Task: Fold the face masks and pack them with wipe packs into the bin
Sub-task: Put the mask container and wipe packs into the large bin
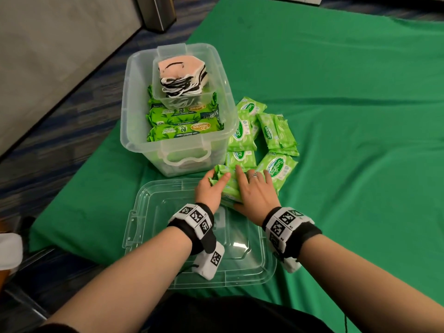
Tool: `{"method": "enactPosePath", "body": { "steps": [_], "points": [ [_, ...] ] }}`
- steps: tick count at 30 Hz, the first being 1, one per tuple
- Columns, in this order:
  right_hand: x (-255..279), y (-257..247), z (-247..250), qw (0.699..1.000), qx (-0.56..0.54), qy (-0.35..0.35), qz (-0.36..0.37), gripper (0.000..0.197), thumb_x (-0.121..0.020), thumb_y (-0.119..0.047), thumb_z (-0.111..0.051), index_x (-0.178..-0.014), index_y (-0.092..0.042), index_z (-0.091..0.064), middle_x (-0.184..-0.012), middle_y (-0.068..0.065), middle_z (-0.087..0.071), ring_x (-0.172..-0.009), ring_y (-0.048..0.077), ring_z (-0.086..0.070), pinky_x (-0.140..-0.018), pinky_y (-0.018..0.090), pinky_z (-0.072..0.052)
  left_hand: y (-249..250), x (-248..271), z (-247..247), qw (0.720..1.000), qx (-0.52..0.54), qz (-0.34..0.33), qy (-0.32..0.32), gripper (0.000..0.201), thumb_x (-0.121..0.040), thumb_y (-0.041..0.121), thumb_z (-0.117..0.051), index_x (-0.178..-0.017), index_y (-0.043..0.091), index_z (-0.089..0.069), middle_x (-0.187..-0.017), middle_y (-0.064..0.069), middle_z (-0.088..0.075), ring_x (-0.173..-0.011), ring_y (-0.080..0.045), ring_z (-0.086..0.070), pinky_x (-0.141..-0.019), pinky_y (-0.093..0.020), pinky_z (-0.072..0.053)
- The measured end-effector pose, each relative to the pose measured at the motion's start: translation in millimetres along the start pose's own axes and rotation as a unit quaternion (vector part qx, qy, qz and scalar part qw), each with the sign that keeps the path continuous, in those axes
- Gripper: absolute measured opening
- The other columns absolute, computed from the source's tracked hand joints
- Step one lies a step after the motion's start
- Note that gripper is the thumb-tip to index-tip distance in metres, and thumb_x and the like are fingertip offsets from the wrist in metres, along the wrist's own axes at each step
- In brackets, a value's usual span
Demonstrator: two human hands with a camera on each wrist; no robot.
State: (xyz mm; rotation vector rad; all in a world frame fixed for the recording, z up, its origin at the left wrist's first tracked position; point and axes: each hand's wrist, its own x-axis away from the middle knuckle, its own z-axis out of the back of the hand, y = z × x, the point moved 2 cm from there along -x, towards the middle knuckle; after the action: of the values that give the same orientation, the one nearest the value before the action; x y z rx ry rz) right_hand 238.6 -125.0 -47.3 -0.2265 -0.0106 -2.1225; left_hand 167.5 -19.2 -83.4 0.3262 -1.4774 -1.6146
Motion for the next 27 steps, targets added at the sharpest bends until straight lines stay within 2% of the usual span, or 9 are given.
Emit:
{"method": "enactPosePath", "body": {
  "steps": [3, 6, 10, 12, 14, 18, 21, 24, 27],
  "points": [
    [5.7, 3.4, -5.6, 1.0, -0.019, 0.019, -0.003, 0.098, -0.08, -0.05, -0.058, -0.147, -0.006, -0.003, -0.146, 0.021, -0.029, -0.137, 0.032, -0.026, -0.115, 0.046, -0.005, 4.2, 3.0, 2.2, 0.999, -0.011, -0.037, -0.024, 0.037, -0.091, 0.032, -0.057, -0.124, 0.014, -0.057, -0.102, 0.003, -0.06, -0.102, -0.019, -0.059, -0.084, -0.021, -0.04],
    [5.6, 5.7, -7.2, 0.999, -0.031, 0.005, 0.008, 0.1, -0.078, -0.044, -0.061, -0.148, -0.007, 0.0, -0.149, 0.018, -0.024, -0.137, 0.03, -0.023, -0.113, 0.043, -0.013, 1.9, 0.4, 3.6, 0.998, -0.01, -0.046, -0.042, 0.038, -0.092, 0.028, -0.056, -0.129, 0.016, -0.054, -0.106, 0.005, -0.056, -0.1, -0.011, -0.053, -0.079, -0.016, -0.039],
    [6.1, 7.2, -3.6, 0.998, -0.064, 0.006, 0.028, 0.095, -0.08, -0.038, -0.062, -0.148, -0.005, -0.003, -0.147, 0.017, -0.029, -0.133, 0.032, -0.031, -0.109, 0.041, -0.022, 10.3, -8.3, 1.8, 0.998, 0.039, -0.031, -0.034, 0.028, -0.088, 0.029, -0.063, -0.115, 0.027, -0.062, -0.113, -0.002, -0.062, -0.106, -0.013, -0.055, -0.095, -0.026, -0.042],
    [8.9, 10.1, -3.4, 0.995, -0.096, 0.008, 0.036, 0.094, -0.079, -0.034, -0.066, -0.147, -0.001, -0.01, -0.144, 0.02, -0.035, -0.131, 0.033, -0.035, -0.108, 0.041, -0.025, 12.4, -12.5, -1.9, 0.999, 0.029, -0.019, -0.031, 0.009, -0.082, 0.033, -0.068, -0.09, 0.028, -0.067, -0.098, -0.004, -0.069, -0.096, -0.019, -0.063, -0.094, -0.036, -0.048],
    [11.9, 15.8, -5.3, 0.99, -0.132, 0.028, 0.038, 0.094, -0.07, -0.03, -0.076, -0.142, 0.005, -0.025, -0.132, 0.026, -0.047, -0.121, 0.039, -0.048, -0.103, 0.044, -0.035, 11.8, -14.1, -2.3, 0.999, -0.015, -0.023, -0.029, 0.023, -0.076, 0.045, -0.068, -0.075, 0.022, -0.067, -0.08, -0.007, -0.069, -0.082, -0.027, -0.064, -0.085, -0.04, -0.052],
    [16.0, 22.1, -15.0, 0.986, -0.158, 0.044, -0.006, 0.09, -0.052, -0.033, -0.087, -0.125, 0.006, -0.051, -0.104, 0.023, -0.061, -0.093, 0.04, -0.061, -0.084, 0.045, -0.049, 9.6, -13.6, 1.6, 0.998, -0.02, -0.05, -0.013, 0.014, -0.091, 0.028, -0.058, -0.081, 0.019, -0.062, -0.079, -0.006, -0.062, -0.074, -0.019, -0.053, -0.077, -0.03, -0.047],
    [15.3, 20.1, -12.9, 0.984, -0.168, 0.05, -0.014, 0.087, -0.065, -0.034, -0.08, -0.134, 0.002, -0.042, -0.117, 0.021, -0.054, -0.108, 0.038, -0.052, -0.095, 0.042, -0.039, 13.3, -8.3, 6.3, 0.995, -0.008, -0.093, 0.027, 0.008, -0.092, 0.009, -0.054, -0.097, 0.015, -0.053, -0.083, 0.005, -0.053, -0.077, -0.01, -0.05, -0.065, -0.002, -0.038],
    [14.8, 19.5, -11.2, 0.987, -0.158, 0.04, -0.015, 0.087, -0.074, -0.038, -0.072, -0.142, -0.004, -0.029, -0.128, 0.016, -0.046, -0.119, 0.032, -0.043, -0.102, 0.037, -0.029, 15.6, -11.9, 12.7, 0.994, -0.02, -0.107, 0.034, 0.017, -0.088, -0.001, -0.052, -0.081, 0.014, -0.049, -0.074, 0.006, -0.048, -0.068, -0.009, -0.045, -0.058, -0.004, -0.036],
    [13.6, 18.5, -9.8, 0.988, -0.147, 0.03, -0.026, 0.088, -0.076, -0.041, -0.07, -0.142, -0.004, -0.026, -0.132, 0.015, -0.042, -0.121, 0.03, -0.04, -0.102, 0.036, -0.028, 15.8, -17.8, 18.4, 0.993, -0.031, -0.107, -0.04, 0.031, -0.086, -0.005, -0.049, -0.073, 0.023, -0.051, -0.075, 0.004, -0.051, -0.072, -0.01, -0.048, -0.067, -0.01, -0.038]
  ]
}}
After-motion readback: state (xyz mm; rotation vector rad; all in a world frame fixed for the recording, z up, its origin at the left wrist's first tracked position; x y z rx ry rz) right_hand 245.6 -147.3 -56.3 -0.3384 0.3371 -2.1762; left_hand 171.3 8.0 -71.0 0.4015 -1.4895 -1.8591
